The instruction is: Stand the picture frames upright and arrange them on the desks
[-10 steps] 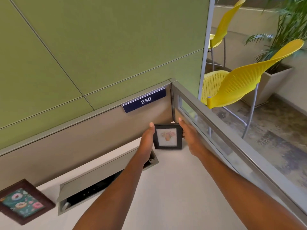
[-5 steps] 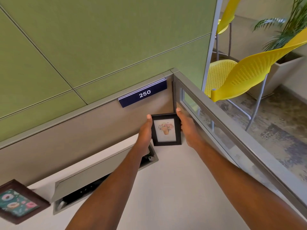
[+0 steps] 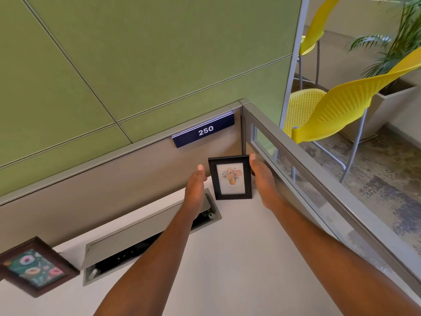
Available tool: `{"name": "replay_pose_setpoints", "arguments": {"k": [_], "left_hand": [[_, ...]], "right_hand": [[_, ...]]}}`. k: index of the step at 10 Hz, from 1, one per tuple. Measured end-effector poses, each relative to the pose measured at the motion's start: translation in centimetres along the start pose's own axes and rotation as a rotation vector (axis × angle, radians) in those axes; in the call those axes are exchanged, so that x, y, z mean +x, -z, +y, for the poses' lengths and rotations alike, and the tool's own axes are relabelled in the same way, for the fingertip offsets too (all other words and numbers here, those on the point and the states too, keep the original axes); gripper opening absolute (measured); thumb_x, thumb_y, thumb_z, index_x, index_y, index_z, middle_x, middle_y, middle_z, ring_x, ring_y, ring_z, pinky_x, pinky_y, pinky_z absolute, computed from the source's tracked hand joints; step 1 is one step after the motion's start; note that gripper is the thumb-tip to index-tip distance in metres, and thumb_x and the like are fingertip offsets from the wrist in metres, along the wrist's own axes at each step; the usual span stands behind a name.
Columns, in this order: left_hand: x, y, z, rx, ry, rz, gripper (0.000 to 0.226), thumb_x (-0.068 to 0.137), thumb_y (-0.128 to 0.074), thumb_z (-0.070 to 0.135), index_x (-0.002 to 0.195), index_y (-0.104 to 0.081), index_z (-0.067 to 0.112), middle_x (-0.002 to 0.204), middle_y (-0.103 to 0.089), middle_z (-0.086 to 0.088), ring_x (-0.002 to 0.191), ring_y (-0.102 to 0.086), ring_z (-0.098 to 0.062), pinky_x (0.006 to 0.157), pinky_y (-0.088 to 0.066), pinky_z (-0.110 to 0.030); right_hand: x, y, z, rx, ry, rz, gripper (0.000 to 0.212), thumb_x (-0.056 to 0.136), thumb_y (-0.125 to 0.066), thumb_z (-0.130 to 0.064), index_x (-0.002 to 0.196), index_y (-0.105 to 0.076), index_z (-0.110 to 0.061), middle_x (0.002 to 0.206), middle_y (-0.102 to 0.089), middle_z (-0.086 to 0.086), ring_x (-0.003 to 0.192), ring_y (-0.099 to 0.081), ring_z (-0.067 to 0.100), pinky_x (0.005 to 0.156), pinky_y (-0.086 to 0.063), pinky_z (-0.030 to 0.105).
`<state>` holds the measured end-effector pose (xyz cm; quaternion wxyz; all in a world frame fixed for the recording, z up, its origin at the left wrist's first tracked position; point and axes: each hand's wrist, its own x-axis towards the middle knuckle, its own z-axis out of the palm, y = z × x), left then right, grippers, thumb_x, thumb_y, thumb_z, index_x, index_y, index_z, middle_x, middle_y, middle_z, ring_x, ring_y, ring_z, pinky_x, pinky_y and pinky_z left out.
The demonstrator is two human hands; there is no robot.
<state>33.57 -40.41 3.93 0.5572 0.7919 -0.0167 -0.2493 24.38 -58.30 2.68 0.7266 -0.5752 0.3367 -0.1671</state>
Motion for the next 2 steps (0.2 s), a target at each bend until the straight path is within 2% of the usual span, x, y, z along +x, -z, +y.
{"name": "replay_pose_setpoints", "arguments": {"k": [1,2], "left_hand": [[-0.9,1.7,-1.0,-0.003,-0.019,0.045,0.073,0.108,-0.030,0.074,0.151,-0.058,0.021,0.151,-0.065,-0.006,0.143,-0.056,-0.027,0.125,-0.041,-0.056],[-1.9,3.3,-1.9,-0.015,-0.040,0.092,0.058,0.108,-0.034,0.073,0.134,-0.063,0.030,0.142,-0.069,-0.003,0.138,-0.059,-0.026,0.124,-0.043,-0.056]], "right_hand": [[-1.5,0.2,0.6,-0.037,0.019,0.047,0.041,0.101,-0.055,-0.069,0.103,-0.069,-0.031,0.085,-0.078,-0.030,0.079,-0.074,-0.012,0.052,-0.052,0.004],[-2.8,0.5,1.8,-0.065,0.042,0.102,0.042,0.097,-0.059,-0.072,0.106,-0.066,-0.032,0.093,-0.079,-0.021,0.093,-0.075,-0.003,0.067,-0.055,0.014]]}}
